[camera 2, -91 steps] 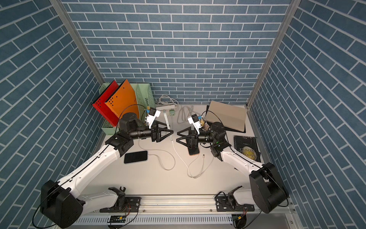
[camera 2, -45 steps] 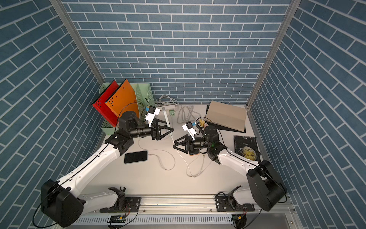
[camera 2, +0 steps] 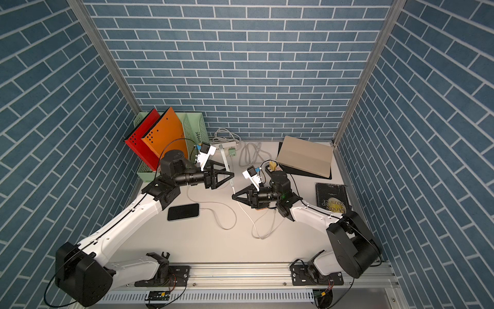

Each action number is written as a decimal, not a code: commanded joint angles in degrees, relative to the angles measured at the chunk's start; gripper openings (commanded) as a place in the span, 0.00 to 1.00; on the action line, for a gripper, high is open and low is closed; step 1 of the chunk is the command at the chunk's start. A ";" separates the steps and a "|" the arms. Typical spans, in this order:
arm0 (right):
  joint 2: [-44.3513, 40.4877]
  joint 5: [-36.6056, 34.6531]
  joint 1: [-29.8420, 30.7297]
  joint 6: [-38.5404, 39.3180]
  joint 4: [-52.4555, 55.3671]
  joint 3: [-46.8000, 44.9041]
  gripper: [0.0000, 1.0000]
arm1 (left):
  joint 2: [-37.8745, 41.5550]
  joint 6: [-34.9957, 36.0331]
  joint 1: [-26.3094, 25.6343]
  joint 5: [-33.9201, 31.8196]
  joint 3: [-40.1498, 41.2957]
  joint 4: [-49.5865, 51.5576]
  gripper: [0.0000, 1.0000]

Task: Unplug the charging cable from the phone
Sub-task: Remove the charging cable from the phone.

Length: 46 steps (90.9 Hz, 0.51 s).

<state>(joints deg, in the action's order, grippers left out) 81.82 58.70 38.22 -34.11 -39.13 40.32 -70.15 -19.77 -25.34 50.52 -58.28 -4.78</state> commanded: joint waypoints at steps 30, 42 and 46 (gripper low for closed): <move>0.17 0.54 0.19 1.62 -1.82 -1.58 0.00 | 0.65 0.28 0.40 -0.20 -2.10 -2.63 0.00; 0.78 0.13 0.36 3.38 -0.05 -2.78 0.00 | 0.95 0.42 0.65 -0.59 -2.25 -2.52 0.00; 1.09 0.10 0.45 3.63 0.24 -3.21 0.00 | 1.05 0.35 0.72 -0.64 -2.27 -2.51 0.00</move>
<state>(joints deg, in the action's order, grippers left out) 82.13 58.70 38.26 -33.50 -39.31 38.35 -70.15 -19.75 -25.17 49.98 -58.28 -4.62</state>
